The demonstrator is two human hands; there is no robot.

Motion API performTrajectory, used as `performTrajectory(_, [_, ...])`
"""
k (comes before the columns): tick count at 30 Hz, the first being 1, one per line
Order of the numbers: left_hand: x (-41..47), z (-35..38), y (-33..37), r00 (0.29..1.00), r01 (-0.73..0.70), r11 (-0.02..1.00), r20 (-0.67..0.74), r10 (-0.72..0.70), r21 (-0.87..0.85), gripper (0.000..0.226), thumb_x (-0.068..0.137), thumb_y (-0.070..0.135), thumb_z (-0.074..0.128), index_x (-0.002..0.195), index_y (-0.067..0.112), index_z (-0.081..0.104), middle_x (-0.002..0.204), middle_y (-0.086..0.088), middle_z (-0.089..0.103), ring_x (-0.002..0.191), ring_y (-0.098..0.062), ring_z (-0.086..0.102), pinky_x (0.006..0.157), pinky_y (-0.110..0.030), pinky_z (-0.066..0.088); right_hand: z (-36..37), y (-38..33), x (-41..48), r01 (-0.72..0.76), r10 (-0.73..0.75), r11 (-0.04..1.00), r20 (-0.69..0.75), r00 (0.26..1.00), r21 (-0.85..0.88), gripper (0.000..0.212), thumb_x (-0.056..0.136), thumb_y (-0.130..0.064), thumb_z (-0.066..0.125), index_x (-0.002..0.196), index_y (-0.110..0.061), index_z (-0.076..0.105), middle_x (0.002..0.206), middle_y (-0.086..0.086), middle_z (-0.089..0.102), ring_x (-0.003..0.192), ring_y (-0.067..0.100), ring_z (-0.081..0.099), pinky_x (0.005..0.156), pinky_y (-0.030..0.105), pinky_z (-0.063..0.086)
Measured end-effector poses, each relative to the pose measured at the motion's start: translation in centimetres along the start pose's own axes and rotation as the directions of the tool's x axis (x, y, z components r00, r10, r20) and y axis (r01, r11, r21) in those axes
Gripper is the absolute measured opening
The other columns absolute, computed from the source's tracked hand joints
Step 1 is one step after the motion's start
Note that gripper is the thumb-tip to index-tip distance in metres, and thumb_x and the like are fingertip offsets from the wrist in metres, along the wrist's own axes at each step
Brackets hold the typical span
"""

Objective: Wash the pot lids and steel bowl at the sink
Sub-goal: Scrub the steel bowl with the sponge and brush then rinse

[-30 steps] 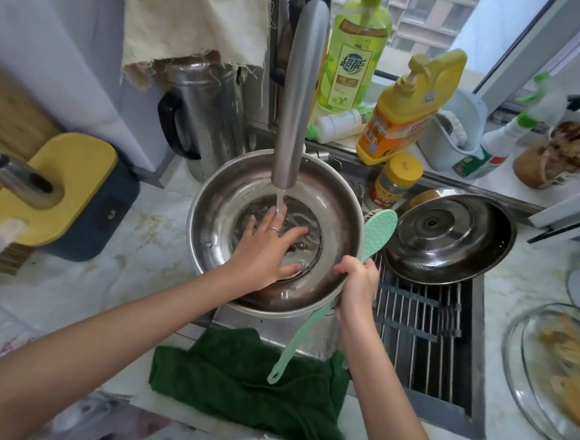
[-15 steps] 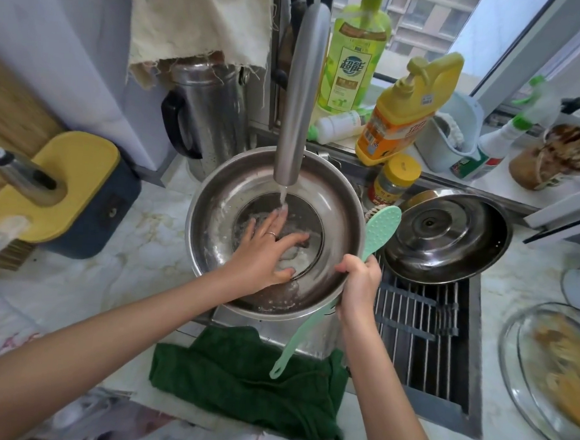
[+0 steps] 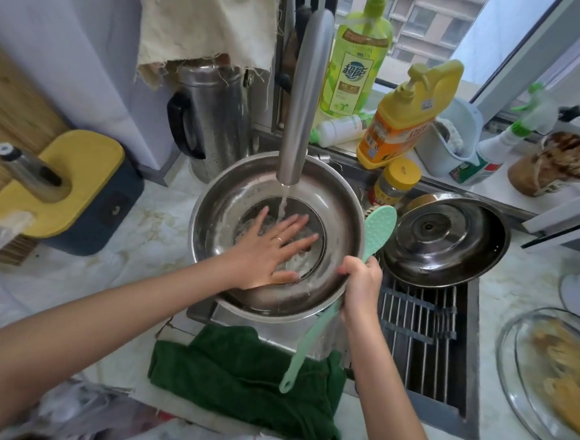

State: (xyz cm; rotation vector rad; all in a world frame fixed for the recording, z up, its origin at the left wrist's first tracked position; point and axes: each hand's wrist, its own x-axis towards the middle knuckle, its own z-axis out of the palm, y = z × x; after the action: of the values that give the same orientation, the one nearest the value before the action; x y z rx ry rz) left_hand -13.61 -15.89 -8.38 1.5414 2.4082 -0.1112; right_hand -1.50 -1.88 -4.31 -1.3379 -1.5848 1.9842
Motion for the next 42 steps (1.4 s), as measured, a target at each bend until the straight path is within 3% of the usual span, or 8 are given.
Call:
performTrajectory(6, [2.6,0.4,-2.4,0.999,0.035,0.999,-0.027,-0.034,0.037,0.065,0.092,0.06,-0.001,0.142,0.027,-0.024,0.153,0.004,-0.023,0.147,-0.014,-0.013,0.116,-0.038,-0.014,-1.6,0.0,1.3,-0.065,0.067,0.991,0.01,0.998,-0.114,0.025,0.046,-0.012,0.055,0.07,-0.008,0.05,0.071,0.007,0.051,0.068,0.025,0.048,0.063,0.037,0.038])
performTrajectory(13, [0.3,3.1,0.7,0.876,0.249,0.966,0.44,-0.196,-0.065,0.066,0.104,0.038,0.021,0.151,0.008,-0.015,0.16,-0.013,-0.015,0.149,-0.026,-0.008,0.12,-0.037,-0.001,-3.3,-0.1,2.6,-0.057,0.012,0.959,-0.16,0.987,-0.279,0.036,0.045,-0.024,0.057,0.078,-0.009,0.057,0.075,0.007,0.058,0.069,0.026,0.052,0.063,0.038,0.041])
performTrajectory(22, [5.6,5.3,-1.5,0.981,0.07,0.966,0.16,-0.113,0.249,0.059,0.103,0.038,0.023,0.154,0.012,0.005,0.161,-0.008,-0.012,0.147,-0.022,-0.017,0.112,-0.05,-0.016,-4.6,-2.2,3.4,0.06,-0.139,0.819,-0.097,0.985,-0.57,0.042,0.052,-0.028,0.055,0.085,-0.003,0.058,0.077,0.006,0.058,0.072,0.025,0.05,0.058,0.032,0.034])
performTrajectory(27, [4.0,7.1,1.6,0.926,0.215,0.948,0.358,-0.121,-0.236,0.047,0.101,0.02,0.034,0.144,0.005,0.04,0.158,-0.009,0.023,0.148,-0.023,0.01,0.117,-0.047,0.022,-4.4,-2.3,4.4,0.012,-0.176,0.837,-0.248,0.953,-0.547,0.027,0.076,-0.015,0.065,0.095,-0.001,0.053,0.091,0.011,0.056,0.083,0.031,0.051,0.069,0.034,0.036])
performTrajectory(30, [2.9,7.6,3.0,0.946,0.309,0.65,0.155,-0.284,-0.694,0.03,0.092,0.007,0.052,0.12,0.009,0.065,0.125,-0.008,0.061,0.12,-0.023,0.053,0.096,-0.031,0.045,-4.2,-3.2,4.1,0.058,-0.275,0.787,-0.265,0.924,-0.615,0.027,0.079,-0.017,0.066,0.095,-0.004,0.049,0.091,0.01,0.053,0.082,0.029,0.048,0.068,0.031,0.032])
performTrajectory(33, [2.8,7.6,4.3,0.805,0.421,0.297,0.202,-0.557,-0.857,0.075,0.083,0.006,0.072,0.145,0.018,0.033,0.14,-0.009,0.034,0.132,-0.022,0.034,0.108,-0.033,0.034,-3.9,-4.5,2.8,0.154,-0.424,0.682,-0.216,0.879,-0.715,0.028,0.079,-0.019,0.066,0.098,-0.004,0.051,0.088,0.009,0.056,0.079,0.028,0.048,0.067,0.031,0.034])
performTrajectory(37, [3.9,6.7,5.9,0.832,0.324,-0.432,0.471,-0.293,-0.841,0.082,0.088,0.003,0.066,0.151,0.018,0.016,0.149,-0.013,0.035,0.126,-0.029,0.049,0.092,-0.044,0.054,-3.2,-6.8,0.3,0.277,-0.607,0.49,-0.096,0.789,-0.827,0.037,0.077,-0.018,0.067,0.108,-0.006,0.052,0.085,0.001,0.049,0.075,0.023,0.043,0.067,0.03,0.034])
performTrajectory(42, [5.5,5.1,8.2,0.907,0.213,-0.451,0.348,-0.239,-0.867,0.066,0.089,-0.004,0.06,0.144,0.016,0.029,0.128,-0.013,0.055,0.103,-0.019,0.063,0.076,-0.026,0.058,-3.2,-8.1,-2.4,0.456,-0.778,0.296,0.065,0.625,-0.839,0.045,0.071,-0.013,0.073,0.11,-0.001,0.055,0.084,0.009,0.061,0.069,0.033,0.057,0.062,0.027,0.031])
